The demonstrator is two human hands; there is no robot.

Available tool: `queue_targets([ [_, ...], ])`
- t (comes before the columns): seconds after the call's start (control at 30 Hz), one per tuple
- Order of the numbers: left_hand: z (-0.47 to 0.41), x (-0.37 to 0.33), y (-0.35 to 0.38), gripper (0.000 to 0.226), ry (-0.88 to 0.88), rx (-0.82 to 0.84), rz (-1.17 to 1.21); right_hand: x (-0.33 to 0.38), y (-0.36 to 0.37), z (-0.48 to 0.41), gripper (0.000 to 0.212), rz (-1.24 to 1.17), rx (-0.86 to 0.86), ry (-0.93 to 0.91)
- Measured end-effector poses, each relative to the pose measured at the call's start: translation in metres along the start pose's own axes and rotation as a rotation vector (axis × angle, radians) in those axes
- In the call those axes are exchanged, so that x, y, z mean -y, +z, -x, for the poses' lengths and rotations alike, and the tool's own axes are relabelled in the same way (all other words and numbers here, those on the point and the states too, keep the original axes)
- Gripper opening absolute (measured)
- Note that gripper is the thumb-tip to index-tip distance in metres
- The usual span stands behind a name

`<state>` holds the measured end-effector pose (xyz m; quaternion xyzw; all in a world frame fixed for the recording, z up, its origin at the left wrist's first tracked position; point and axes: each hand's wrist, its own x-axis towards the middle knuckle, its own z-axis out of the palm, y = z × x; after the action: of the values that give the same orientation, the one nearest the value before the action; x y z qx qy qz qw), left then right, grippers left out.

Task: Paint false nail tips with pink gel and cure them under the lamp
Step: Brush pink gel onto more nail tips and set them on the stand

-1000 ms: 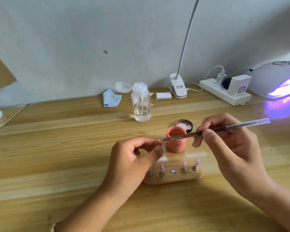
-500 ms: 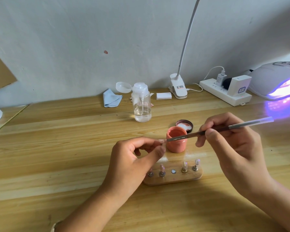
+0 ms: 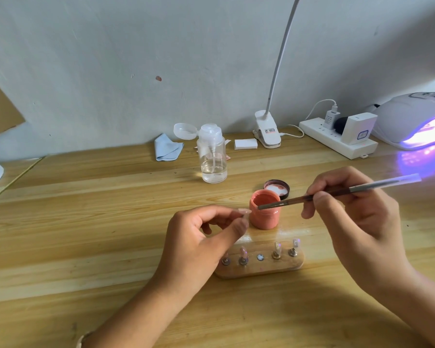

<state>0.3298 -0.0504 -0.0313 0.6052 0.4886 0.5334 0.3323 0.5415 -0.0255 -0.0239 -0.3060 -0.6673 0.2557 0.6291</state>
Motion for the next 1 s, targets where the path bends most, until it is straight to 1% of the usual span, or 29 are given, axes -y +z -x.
queue_targets([
  [0.13, -0.0006, 0.0007, 0.0003, 0.015, 0.006, 0.001, -0.002, -0.0003, 0.0, -0.0013, 0.006, -0.033, -0.043, 0.027],
  [0.4, -0.0003, 0.0004, 0.0, 0.014, 0.019, 0.007, -0.01, -0.0005, 0.002, 0.0014, 0.008, -0.087, -0.02, -0.004],
  [0.57, -0.0003, -0.0018, 0.0021, 0.008, 0.029, -0.005, -0.013, -0.0027, 0.0013, -0.001, 0.007, -0.065, -0.054, -0.004],
  [0.67, 0.0008, -0.003, 0.0043, 0.014, 0.052, 0.005, -0.049, -0.0055, -0.0013, -0.0019, 0.008, -0.066, -0.074, 0.012],
  [0.77, 0.0022, -0.0021, 0.0052, 0.014, 0.093, 0.039, -0.062, -0.0058, -0.0018, -0.0028, 0.008, -0.097, -0.078, 0.022],
  [0.87, 0.0018, -0.0013, 0.0043, 0.013, 0.129, 0.037, -0.065, -0.0026, -0.0008, 0.0, 0.009, -0.106, -0.043, -0.032],
  [1.0, 0.0004, 0.0007, 0.0025, 0.017, 0.168, 0.04, -0.069, 0.0016, 0.0011, 0.0054, 0.009, -0.049, -0.001, -0.111],
])
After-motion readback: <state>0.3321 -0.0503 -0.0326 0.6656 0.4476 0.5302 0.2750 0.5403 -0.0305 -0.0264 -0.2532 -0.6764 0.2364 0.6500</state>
